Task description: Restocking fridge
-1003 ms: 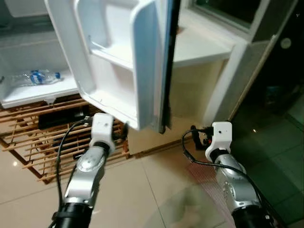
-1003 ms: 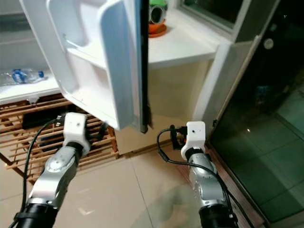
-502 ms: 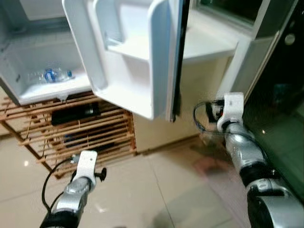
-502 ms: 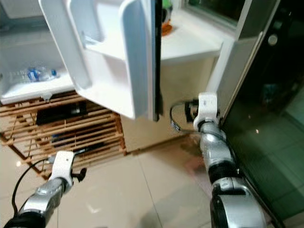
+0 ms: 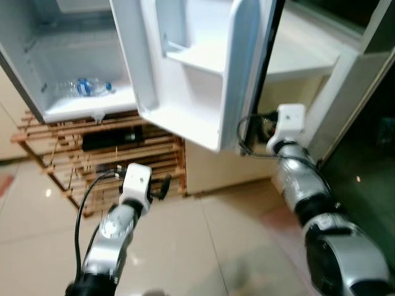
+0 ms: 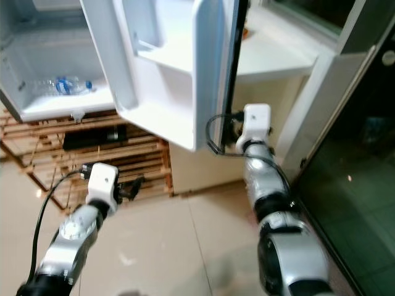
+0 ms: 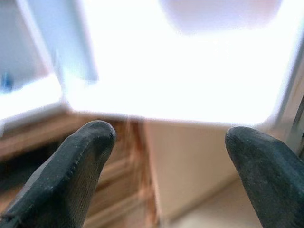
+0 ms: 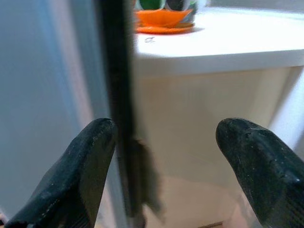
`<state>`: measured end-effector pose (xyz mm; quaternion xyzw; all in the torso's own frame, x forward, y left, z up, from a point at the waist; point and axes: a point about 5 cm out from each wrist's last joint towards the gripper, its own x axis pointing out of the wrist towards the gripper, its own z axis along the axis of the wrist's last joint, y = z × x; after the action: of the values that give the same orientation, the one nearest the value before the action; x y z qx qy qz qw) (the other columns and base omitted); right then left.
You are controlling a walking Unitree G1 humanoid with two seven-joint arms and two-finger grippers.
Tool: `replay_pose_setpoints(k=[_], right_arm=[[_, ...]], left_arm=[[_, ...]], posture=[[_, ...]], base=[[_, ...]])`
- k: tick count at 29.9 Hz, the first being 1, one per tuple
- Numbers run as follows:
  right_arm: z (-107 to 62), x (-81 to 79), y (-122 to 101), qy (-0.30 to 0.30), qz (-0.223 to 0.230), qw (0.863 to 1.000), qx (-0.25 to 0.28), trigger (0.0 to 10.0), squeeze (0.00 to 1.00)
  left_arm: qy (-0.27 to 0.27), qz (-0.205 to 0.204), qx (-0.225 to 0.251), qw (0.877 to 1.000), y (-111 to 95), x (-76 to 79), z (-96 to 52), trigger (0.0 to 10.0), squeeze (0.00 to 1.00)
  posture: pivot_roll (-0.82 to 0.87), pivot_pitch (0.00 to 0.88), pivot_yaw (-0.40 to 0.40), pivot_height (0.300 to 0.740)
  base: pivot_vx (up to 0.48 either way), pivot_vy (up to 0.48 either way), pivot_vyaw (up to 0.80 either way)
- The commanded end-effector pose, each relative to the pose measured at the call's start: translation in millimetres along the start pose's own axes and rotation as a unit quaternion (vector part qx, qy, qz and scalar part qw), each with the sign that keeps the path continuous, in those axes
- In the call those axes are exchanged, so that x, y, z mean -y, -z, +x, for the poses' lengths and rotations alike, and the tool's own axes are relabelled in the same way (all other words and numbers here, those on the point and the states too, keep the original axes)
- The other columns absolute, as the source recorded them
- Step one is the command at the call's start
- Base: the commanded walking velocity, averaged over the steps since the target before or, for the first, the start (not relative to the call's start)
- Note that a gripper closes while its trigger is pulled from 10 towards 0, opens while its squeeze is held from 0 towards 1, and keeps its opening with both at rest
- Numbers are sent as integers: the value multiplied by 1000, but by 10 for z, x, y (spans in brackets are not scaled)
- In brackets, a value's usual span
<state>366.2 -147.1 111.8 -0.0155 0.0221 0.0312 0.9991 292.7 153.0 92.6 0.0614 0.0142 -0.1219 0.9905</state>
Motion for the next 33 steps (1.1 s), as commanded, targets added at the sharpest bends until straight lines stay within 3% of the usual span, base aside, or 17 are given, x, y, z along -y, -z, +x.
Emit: replay_pose_setpoints(k=[1,3,7,13,22,24,29,32,33], right_arm=[[-65,-49,-12,-13,-1,1000,22,10000,0],[-144,-121,88,-25,3,1000,13,10000,0],[-195,-113,162,-24,7,1000,6,10000,0],[-223,-39,192,-12,13,1000,-4,10000,0],[-267,112,269,19,13,999,-23,10000,0],[-287,172,315,26,18,999,-35,10000,0],[-259,148,298,16,52,998,-40,10000,0],[-186,91,294,-1,53,997,-58,10000,0],[-157,95,281,2,48,997,-62,10000,0]], left_arm=[[5,3,36,999,-197,66,39,10000,0],[20,10,62,998,-359,166,67,10000,0],[41,13,68,997,-398,250,96,10000,0],[21,1,68,997,-429,162,87,10000,0],[-3,5,53,999,-401,69,41,10000,0],[-8,-7,41,999,-349,30,6,10000,0],[-21,-2,5,1000,-224,-67,-49,10000,0],[-53,23,-64,996,-15,-194,-80,10000,0],[-65,46,-115,990,127,-247,-103,10000,0]], posture=[[95,0,-2,740],[85,0,2,740],[82,0,10,740],[94,0,12,740],[101,0,7,740],[99,0,11,740],[102,0,16,740],[110,0,22,740],[114,0,23,740]], base=[[420,0,0],[420,0,0],[421,0,0],[407,0,0],[0,0,163],[0,0,719],[0,0,716],[0,0,710],[0,0,0]])
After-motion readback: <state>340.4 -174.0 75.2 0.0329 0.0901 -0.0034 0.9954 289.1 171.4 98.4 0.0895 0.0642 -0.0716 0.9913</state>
